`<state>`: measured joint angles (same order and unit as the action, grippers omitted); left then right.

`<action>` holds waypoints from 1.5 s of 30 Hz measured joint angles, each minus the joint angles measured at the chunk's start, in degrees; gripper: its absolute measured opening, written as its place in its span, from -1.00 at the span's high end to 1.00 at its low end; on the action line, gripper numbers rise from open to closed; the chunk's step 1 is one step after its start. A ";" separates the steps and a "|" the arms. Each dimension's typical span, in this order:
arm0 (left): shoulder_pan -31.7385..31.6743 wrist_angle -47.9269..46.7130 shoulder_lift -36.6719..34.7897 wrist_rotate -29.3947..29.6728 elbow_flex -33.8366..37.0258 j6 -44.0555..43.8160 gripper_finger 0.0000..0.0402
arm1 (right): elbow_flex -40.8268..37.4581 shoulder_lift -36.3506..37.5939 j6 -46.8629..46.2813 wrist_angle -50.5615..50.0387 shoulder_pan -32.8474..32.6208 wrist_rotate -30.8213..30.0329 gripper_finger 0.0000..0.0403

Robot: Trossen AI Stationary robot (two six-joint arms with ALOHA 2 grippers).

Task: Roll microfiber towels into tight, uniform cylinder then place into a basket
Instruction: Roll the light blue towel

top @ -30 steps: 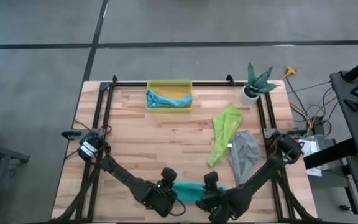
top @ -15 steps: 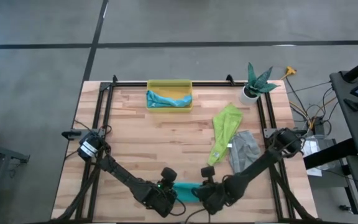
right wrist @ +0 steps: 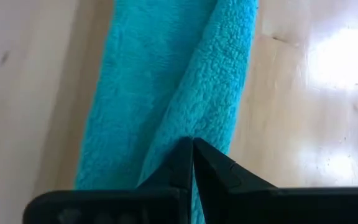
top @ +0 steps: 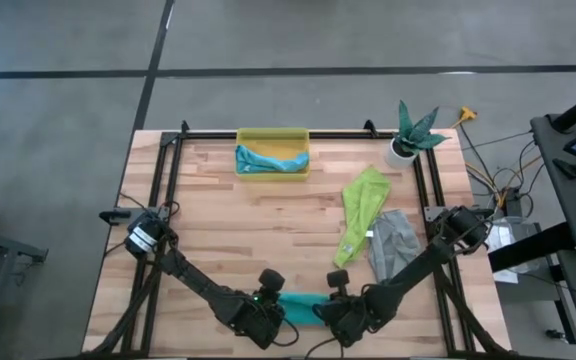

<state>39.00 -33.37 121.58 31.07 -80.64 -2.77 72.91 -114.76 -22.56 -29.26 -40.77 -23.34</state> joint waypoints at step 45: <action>-29.62 45.95 -18.46 -57.14 30.09 -13.02 0.59 | -3.50 -2.10 13.59 3.35 -4.00 -10.90 0.96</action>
<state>9.39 12.57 103.12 -26.07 -50.55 -15.79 69.41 -116.86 -8.97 -25.91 -44.77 -34.24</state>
